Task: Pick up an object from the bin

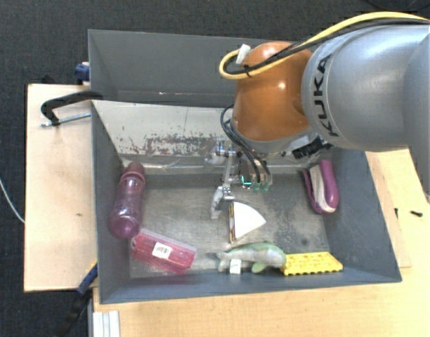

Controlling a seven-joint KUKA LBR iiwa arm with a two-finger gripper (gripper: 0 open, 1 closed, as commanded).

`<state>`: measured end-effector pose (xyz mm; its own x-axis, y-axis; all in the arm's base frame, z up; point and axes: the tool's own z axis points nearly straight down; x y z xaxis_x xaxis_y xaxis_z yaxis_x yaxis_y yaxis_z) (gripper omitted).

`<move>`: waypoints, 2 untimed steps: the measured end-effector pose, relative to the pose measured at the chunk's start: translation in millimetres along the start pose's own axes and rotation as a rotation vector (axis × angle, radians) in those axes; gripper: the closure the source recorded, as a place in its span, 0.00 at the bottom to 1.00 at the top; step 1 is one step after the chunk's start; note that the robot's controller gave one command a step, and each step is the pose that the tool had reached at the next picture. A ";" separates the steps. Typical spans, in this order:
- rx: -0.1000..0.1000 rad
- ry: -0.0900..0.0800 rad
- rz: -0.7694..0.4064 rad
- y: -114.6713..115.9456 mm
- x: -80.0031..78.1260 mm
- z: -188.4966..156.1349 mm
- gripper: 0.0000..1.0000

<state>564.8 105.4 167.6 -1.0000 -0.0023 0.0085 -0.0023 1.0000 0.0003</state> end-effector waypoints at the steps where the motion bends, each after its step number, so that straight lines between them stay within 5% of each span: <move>1: -0.001 -0.008 0.002 -0.4 -1.7 -4.9 0.00; 2: -0.002 -0.010 -0.067 -30.8 5.3 2.6 0.00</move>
Offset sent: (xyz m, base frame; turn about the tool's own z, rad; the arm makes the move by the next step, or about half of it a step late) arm -0.0363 -0.1847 -0.0394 -0.3239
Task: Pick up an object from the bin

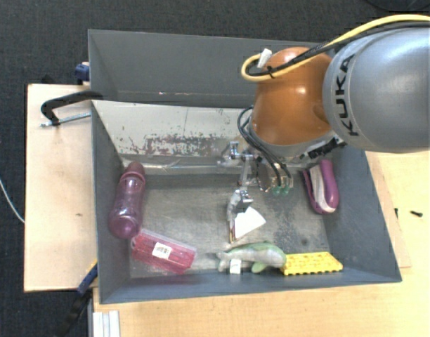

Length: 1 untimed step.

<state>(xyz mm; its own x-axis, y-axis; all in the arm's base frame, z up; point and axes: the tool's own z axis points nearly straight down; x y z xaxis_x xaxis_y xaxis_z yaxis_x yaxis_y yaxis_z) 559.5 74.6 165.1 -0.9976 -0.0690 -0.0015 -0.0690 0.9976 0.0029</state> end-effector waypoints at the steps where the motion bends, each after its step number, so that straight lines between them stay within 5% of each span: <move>1: 0.004 0.002 -0.221 -18.2 7.5 25.7 0.00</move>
Offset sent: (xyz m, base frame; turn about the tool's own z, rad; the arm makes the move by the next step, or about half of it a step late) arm -0.0481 -0.0845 -0.0951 -0.1951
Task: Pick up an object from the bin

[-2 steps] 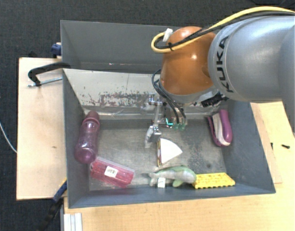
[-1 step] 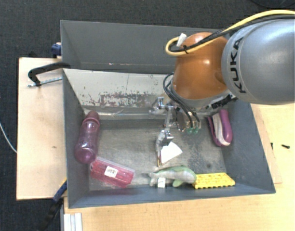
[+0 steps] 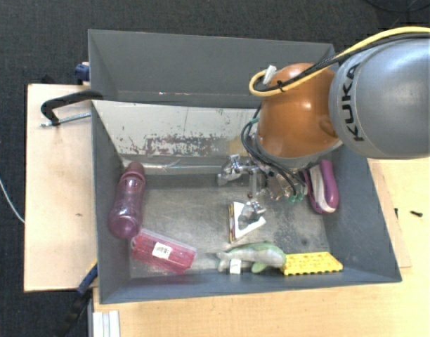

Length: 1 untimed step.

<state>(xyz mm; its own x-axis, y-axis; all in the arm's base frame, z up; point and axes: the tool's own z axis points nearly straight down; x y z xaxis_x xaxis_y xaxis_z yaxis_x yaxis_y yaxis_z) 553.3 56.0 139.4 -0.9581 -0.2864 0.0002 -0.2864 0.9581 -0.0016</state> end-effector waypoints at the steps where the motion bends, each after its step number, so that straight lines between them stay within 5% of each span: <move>1: -0.003 -0.004 -0.024 -30.9 36.7 45.9 0.00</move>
Offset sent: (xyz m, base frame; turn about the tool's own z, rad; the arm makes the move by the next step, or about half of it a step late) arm -0.0180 -0.0411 -0.0694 -0.0500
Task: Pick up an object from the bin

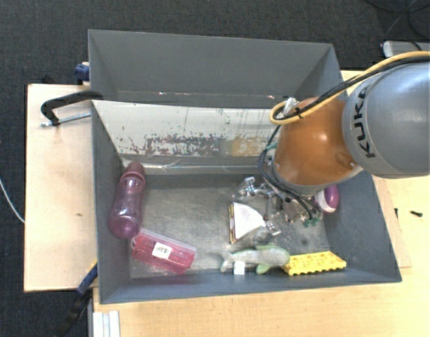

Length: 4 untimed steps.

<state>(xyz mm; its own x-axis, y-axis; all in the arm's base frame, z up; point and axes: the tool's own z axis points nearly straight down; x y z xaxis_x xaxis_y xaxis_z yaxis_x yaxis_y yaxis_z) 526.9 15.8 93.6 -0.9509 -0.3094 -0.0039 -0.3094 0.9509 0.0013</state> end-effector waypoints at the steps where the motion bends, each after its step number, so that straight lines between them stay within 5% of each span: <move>1: 0.005 -0.002 -0.023 -5.7 -10.5 18.9 1.00; 3: 0.002 0.002 -0.029 -4.6 -8.3 14.2 1.00; 4: 0.003 -0.004 -0.123 -6.6 1.1 -30.3 1.00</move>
Offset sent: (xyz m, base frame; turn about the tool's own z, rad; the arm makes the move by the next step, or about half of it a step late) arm 0.0000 0.0000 0.0000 0.0000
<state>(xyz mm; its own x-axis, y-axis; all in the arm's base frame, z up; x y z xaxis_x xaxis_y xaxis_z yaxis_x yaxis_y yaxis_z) 527.9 9.1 123.8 -0.9057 -0.4239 -0.0081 -0.4239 0.9057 -0.0020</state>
